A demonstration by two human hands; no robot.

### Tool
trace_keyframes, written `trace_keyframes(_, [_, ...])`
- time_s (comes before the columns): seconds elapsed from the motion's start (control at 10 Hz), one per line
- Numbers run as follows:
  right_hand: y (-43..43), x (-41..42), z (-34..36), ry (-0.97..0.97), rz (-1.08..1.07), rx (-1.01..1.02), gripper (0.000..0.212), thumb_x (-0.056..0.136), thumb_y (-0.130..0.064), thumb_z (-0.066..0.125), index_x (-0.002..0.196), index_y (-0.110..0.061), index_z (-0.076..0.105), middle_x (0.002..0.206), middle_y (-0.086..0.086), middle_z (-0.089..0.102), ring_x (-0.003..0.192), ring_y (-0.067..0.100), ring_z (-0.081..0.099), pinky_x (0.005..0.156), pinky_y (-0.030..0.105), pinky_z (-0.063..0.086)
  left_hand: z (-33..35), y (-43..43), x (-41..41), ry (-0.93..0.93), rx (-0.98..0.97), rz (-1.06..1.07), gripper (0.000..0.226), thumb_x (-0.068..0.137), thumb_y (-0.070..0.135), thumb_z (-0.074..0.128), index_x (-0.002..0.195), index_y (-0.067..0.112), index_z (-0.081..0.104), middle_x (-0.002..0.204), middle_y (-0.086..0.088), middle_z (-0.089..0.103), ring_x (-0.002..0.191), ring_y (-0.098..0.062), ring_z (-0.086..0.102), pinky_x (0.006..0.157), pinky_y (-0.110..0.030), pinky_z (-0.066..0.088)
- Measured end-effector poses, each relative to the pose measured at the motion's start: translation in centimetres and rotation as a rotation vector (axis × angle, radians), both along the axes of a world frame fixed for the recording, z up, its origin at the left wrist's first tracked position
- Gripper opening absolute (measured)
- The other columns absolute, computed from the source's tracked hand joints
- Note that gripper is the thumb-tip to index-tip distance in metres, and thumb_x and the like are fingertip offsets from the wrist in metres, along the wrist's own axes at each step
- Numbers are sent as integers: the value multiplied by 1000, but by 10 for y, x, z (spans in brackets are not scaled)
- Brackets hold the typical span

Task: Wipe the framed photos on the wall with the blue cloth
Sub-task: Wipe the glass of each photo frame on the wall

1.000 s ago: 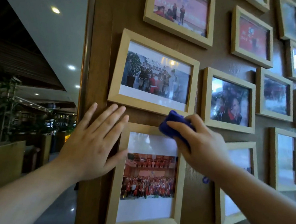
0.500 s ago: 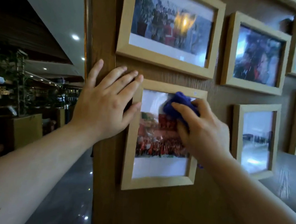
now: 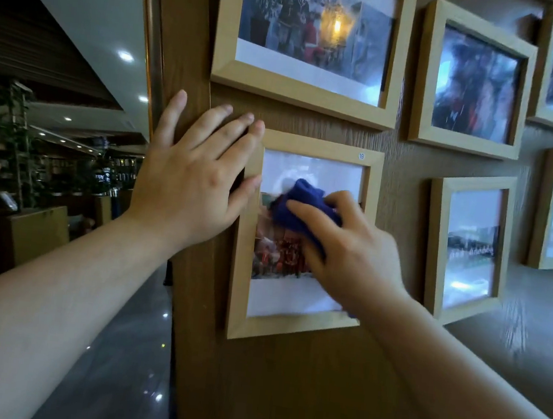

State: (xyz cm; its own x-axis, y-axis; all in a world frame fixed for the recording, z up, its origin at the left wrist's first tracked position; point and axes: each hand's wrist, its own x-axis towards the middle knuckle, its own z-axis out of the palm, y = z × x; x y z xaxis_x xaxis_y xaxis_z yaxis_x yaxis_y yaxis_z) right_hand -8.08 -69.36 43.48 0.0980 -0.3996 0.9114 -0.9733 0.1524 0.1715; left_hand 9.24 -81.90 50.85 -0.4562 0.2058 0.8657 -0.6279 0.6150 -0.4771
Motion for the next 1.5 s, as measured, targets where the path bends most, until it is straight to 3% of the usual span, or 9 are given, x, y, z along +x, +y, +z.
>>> trace_keyframes(0.2, [17,-27,-16,-142,-139,-73,42,86,-27,58,127,-20,56,110,11,53,62,19,50,47,23,36,-1,-1,0,3,4,4,53,97,43,38,141,14,40,142,-8,52,137,-26,38,117,-58,10])
trace_keyframes(0.3, [5,0,-25,-38,-29,16,43,87,-27,56,129,-16,54,113,15,53,68,22,54,45,30,46,-1,-1,-1,3,5,12,53,97,43,37,142,14,39,143,-8,51,137,-26,37,117,-57,9])
trace_keyframes(0.5, [4,4,-34,80,25,72,39,89,-25,57,127,-17,56,110,17,56,79,28,58,45,38,51,-2,-1,-1,2,-10,22,54,97,44,36,142,13,39,144,-8,50,138,-26,36,118,-56,8])
trace_keyframes(0.6, [14,-17,-38,-12,-29,17,40,87,-26,61,126,-16,58,112,18,56,80,28,60,49,34,51,-1,-1,0,3,-9,21,54,97,44,36,141,13,38,144,-8,50,138,-26,36,118,-56,6])
trace_keyframes(0.7, [17,-23,-44,-111,-82,-37,40,85,-23,65,123,-15,60,107,16,57,71,26,57,47,25,41,-2,-2,-1,1,-7,12,54,97,44,36,141,13,38,144,-9,49,138,-26,35,117,-57,7])
trace_keyframes(0.8, [11,-12,-51,-172,-60,-64,41,85,-22,63,125,-16,57,110,14,55,71,25,57,46,30,47,-3,-3,-2,6,-7,14,54,98,45,35,142,13,37,144,-9,49,138,-26,35,117,-58,8])
trace_keyframes(1.0, [1,22,-70,-19,58,114,42,88,-26,52,129,-19,54,111,15,54,73,26,56,44,37,50,-3,-5,-2,2,-17,19,55,98,46,33,142,13,36,144,-10,49,138,-28,34,117,-59,8])
trace_keyframes(1.3, [14,10,-70,39,52,206,36,90,-25,48,123,-18,61,106,19,59,78,32,59,45,41,50,-5,-2,-2,-14,-22,46,54,100,41,32,144,11,33,146,-13,46,139,-30,32,117,-61,6])
trace_keyframes(1.5, [24,-22,-83,29,-39,168,41,82,-22,65,123,-21,61,109,17,58,84,33,62,49,41,53,-6,-3,-3,-11,-20,44,54,100,41,32,144,11,33,146,-13,47,139,-30,32,116,-61,6])
